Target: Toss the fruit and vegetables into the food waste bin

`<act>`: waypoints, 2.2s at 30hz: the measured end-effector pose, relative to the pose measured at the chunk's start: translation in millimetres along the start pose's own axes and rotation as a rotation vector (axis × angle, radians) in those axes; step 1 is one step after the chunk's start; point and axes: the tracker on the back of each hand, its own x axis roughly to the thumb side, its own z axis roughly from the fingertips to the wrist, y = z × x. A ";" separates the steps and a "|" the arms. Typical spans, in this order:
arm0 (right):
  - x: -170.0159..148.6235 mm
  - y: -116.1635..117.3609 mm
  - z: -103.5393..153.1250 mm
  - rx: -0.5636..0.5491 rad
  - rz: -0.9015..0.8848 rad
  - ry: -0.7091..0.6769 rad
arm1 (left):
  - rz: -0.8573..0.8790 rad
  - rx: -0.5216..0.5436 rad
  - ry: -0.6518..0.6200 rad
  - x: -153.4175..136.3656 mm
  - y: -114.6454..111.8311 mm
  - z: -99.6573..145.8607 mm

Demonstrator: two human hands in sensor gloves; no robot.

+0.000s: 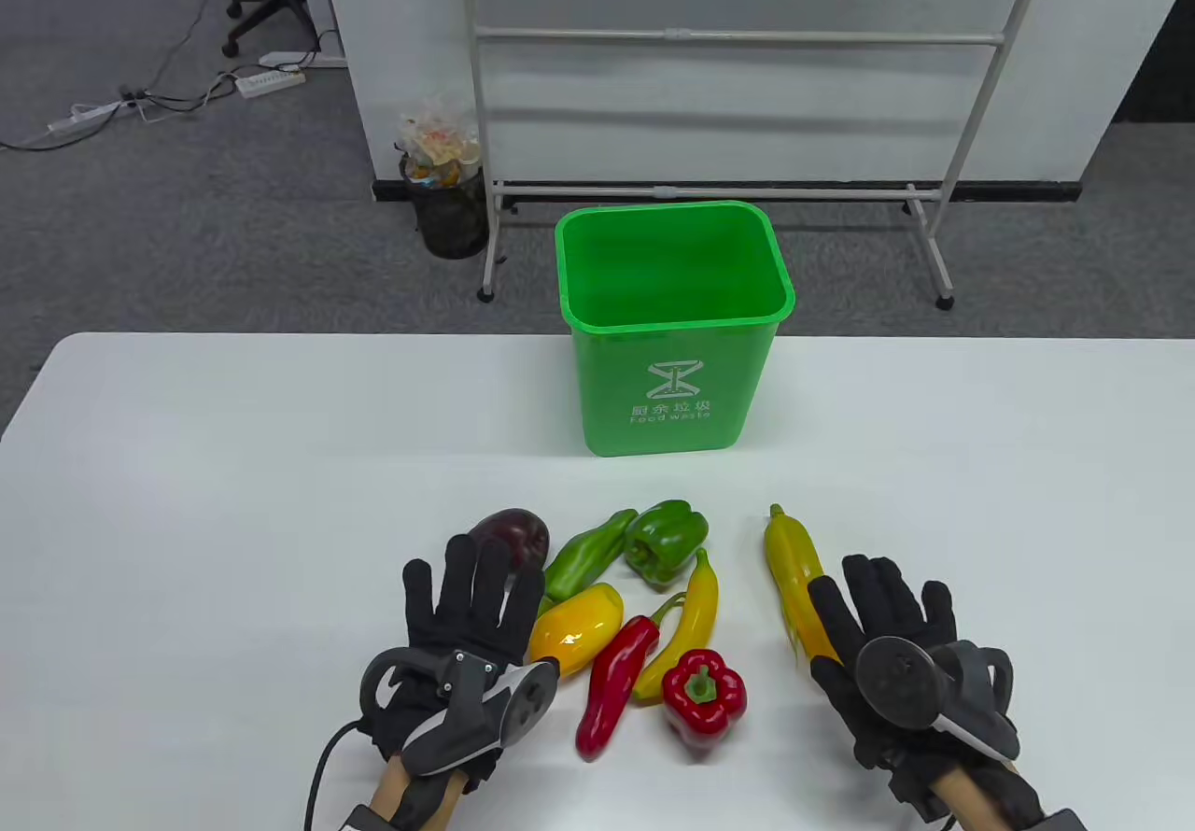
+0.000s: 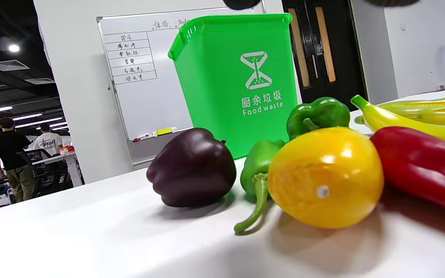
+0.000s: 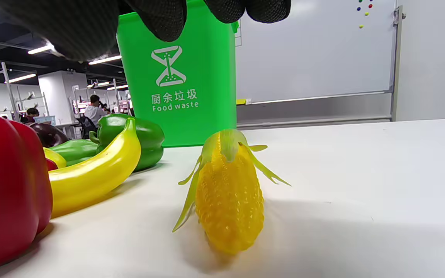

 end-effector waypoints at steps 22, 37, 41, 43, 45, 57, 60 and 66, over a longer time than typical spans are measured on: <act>3.8 6.2 0.1 0.029 0.004 -0.011 | 0.031 -0.035 0.009 -0.7 0.4 0.1; 1.0 -33.8 -66.2 0.065 -0.211 0.293 | 0.079 -0.012 0.010 -1.3 1.8 -1.6; 3.2 -17.6 -105.4 0.225 -0.157 0.462 | 0.076 -0.016 0.004 -1.2 2.0 -1.0; 2.8 -1.5 -120.6 0.297 -0.094 0.544 | 0.082 -0.011 0.007 -1.6 3.0 -0.7; 0.9 18.7 -133.6 0.397 -0.015 0.621 | 0.086 -0.010 0.013 -1.8 3.3 -1.0; -7.7 76.6 -149.5 0.569 0.040 0.781 | 0.093 -0.023 0.032 -3.6 1.0 -3.5; -7.3 73.7 -140.2 0.570 -0.012 0.708 | 0.094 -0.027 0.038 -3.9 0.3 -3.6; -10.0 50.4 -94.4 0.516 -0.364 0.489 | 0.095 -0.027 0.037 -3.0 0.0 -3.6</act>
